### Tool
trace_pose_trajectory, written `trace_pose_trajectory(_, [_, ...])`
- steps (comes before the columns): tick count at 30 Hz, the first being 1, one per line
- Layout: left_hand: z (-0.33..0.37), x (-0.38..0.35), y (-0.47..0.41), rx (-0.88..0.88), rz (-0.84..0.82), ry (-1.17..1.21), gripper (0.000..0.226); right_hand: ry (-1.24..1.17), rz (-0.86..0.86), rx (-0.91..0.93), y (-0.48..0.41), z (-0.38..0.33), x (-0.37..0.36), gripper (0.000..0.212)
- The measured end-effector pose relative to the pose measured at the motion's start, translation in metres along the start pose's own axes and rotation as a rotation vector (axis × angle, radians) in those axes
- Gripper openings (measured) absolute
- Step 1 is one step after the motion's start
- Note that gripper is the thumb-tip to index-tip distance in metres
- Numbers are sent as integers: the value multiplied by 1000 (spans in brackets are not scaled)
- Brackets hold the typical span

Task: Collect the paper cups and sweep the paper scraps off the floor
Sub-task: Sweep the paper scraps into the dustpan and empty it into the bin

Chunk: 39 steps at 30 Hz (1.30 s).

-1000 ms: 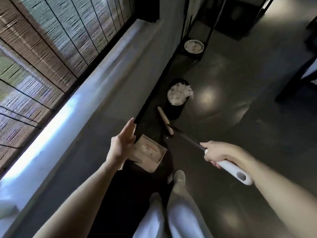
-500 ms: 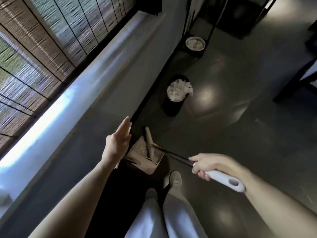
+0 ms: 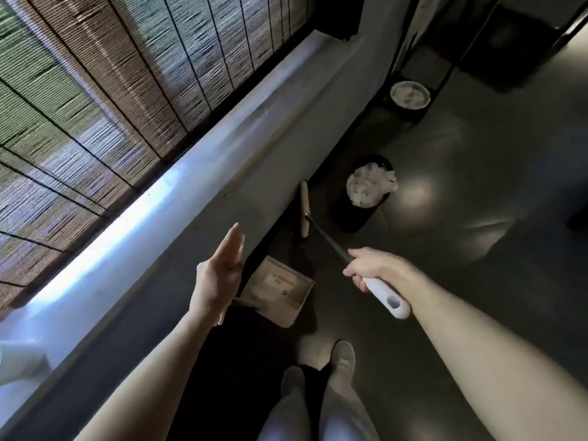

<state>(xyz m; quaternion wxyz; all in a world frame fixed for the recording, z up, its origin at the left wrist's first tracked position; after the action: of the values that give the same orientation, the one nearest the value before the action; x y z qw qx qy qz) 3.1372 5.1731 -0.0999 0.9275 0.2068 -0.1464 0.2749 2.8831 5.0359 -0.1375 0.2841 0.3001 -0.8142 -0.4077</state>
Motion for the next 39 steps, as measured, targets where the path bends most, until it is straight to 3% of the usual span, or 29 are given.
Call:
trace_pose_trajectory(6, [7,2,-25,-14,-8,-13,67,379,-144,-50,-4,26,-48,81])
trace_pose_trajectory(12, [13,-1,-16,19,-15,-68,65,486,-232,-105,71,68,-41,78])
trace_pose_trajectory(19, [28,-15,11,-30,-26,-52,65,251,-94,-34,134,98,11,78])
trace_pose_trajectory(27, [94,-27,44,-164,-44,-183,58,12,56,112,171,94,65,75])
trace_pose_trajectory(31, [126,-32,72,-324,-69,-215,62,-85,118,185,196,101,99,72])
trace_pose_trajectory(39, [199,-55,146,-581,97,-450,61,-225,122,296,257,131,169,68])
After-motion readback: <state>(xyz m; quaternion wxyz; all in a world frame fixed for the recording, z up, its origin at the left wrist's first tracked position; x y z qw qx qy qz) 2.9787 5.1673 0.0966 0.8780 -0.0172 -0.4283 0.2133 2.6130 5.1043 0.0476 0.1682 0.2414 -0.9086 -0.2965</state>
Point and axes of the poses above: each hand's wrist, its own y-axis away from the middle knuckle, its own x-axis out of the back of the hand, z = x × y, the point moved 4 cm from there along -y, towards the middle knuckle, and after that the axes turned 7 degrees about x, right-handed, at the moved point
